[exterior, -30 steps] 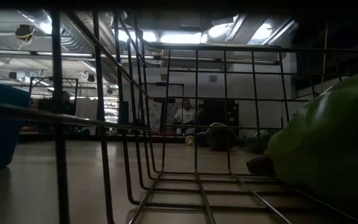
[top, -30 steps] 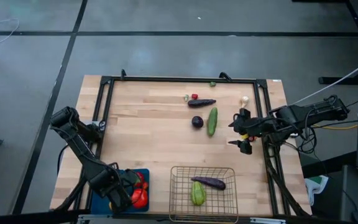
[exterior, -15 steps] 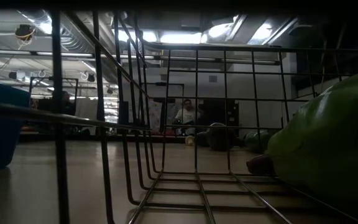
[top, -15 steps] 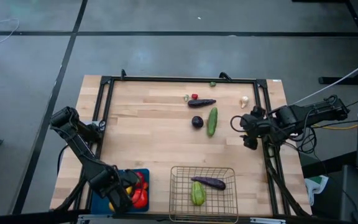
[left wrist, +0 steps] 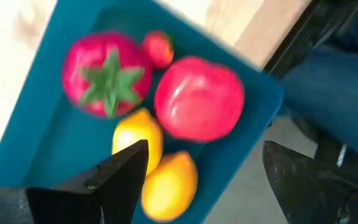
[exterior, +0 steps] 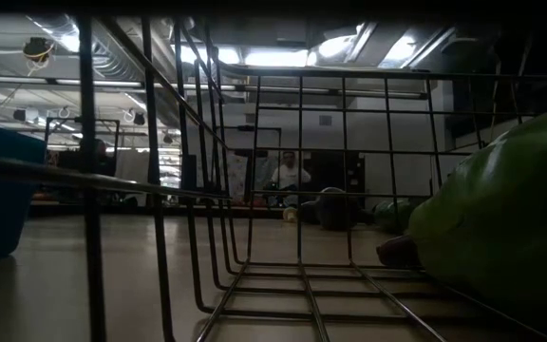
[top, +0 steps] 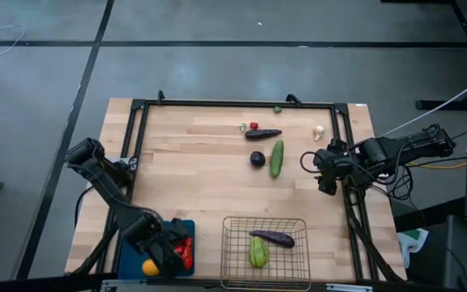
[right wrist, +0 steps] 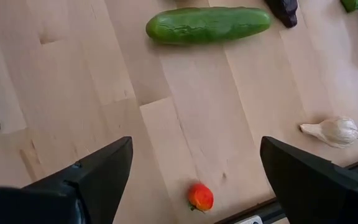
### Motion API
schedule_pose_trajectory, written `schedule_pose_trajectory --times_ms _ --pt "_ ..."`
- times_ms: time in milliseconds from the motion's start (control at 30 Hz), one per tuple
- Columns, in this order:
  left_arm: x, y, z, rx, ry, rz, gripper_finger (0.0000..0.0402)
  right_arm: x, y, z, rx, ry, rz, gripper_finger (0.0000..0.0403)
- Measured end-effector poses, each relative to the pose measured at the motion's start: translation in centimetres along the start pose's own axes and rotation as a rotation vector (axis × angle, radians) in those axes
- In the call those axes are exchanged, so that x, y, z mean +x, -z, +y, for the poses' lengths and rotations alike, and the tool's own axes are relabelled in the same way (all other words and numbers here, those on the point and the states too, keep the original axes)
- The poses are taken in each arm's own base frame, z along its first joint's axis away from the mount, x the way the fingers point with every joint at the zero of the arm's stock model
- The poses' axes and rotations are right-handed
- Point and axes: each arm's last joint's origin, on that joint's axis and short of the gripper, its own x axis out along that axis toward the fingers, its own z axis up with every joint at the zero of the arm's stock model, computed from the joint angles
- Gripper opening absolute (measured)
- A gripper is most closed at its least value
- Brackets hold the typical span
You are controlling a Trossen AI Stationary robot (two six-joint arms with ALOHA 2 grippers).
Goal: Sort produce into baskets
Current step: Put the cucumber into the gold wire basket
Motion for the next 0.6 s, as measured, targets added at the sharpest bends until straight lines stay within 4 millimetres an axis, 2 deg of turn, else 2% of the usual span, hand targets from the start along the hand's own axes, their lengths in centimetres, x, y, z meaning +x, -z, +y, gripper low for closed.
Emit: schedule_pose_trajectory --times_ms 233,400,600 --pt "0.0 -4.0 0.8 -0.088 -0.019 -0.119 0.0309 0.0 -0.4 0.0 0.037 0.052 -0.074 0.0351" --pt "-0.2 -7.0 1.7 -0.122 -0.039 -0.169 0.0309 -0.1 -1.0 -0.1 0.239 0.126 -0.194 0.0351" --pt "-0.4 -10.6 3.1 0.015 -0.059 -0.200 0.0309 0.2 -2.2 -1.5 0.468 0.178 -0.271 0.0351"
